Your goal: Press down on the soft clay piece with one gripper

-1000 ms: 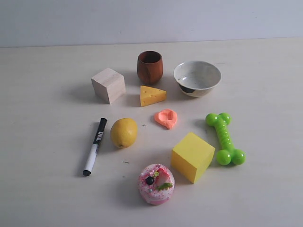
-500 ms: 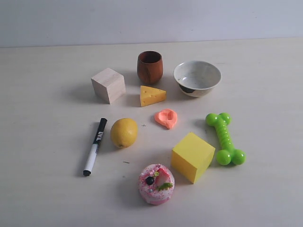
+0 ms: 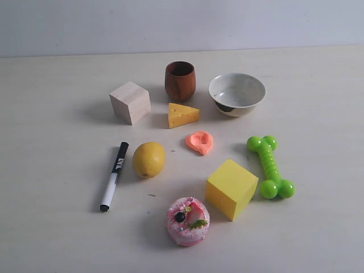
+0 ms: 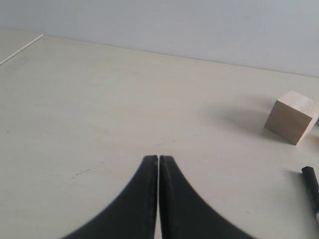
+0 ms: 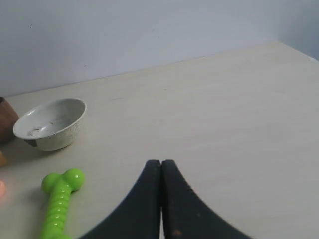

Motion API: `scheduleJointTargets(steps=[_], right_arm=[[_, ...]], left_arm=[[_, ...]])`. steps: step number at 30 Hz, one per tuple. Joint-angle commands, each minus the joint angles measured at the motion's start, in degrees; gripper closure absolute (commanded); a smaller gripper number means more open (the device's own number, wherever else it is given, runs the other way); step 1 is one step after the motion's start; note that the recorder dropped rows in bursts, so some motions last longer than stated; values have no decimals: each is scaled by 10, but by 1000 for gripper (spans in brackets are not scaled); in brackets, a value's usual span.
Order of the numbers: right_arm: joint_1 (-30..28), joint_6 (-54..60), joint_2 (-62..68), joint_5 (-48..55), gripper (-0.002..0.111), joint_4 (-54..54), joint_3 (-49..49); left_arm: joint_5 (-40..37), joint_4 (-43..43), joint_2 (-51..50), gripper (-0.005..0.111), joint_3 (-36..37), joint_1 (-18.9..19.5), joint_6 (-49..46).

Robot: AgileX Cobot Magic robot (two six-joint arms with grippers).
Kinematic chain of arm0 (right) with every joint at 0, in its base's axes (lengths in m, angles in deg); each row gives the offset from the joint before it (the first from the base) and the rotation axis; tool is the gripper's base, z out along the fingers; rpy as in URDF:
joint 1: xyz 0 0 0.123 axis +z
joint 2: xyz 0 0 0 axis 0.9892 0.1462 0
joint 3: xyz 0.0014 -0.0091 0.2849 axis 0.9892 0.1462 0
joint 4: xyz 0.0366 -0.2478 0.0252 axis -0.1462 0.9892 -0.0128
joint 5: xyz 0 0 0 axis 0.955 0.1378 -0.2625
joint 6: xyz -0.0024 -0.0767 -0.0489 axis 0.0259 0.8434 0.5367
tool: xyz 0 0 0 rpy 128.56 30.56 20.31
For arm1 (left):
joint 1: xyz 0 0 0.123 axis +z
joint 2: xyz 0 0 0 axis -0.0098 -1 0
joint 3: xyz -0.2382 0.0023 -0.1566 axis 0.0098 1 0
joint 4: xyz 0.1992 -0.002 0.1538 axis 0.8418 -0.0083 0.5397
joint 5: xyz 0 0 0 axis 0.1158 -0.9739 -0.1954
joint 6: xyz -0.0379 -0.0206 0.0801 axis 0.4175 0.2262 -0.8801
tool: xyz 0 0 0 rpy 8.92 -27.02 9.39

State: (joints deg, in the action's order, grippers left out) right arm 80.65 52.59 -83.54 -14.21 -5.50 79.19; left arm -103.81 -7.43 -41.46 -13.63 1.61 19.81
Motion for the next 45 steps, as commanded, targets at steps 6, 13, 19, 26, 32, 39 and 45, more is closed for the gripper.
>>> scheduleJointTargets(steps=[6,13,19,26,32,39,45], right_arm=[[-4,97,-5,-5,108,-27,6],[-25,125,-5,-11,108,-33,6],[-25,129,-5,-10,108,-33,6],[-33,129,-5,-10,108,-33,6],[-51,119,-5,-10,108,-33,6],[-51,116,-5,-10,108,-33,6],[-51,114,-5,-12,108,-33,6]], left_arm=[[2,-3,4,103,2,0,-1],[2,-2,4,103,2,0,-1],[2,-2,4,103,2,0,-1],[2,-2,4,103,2,0,-1],[2,-2,4,103,2,0,-1],[2,-2,4,103,2,0,-1],[2,-2,4,103,2,0,-1]])
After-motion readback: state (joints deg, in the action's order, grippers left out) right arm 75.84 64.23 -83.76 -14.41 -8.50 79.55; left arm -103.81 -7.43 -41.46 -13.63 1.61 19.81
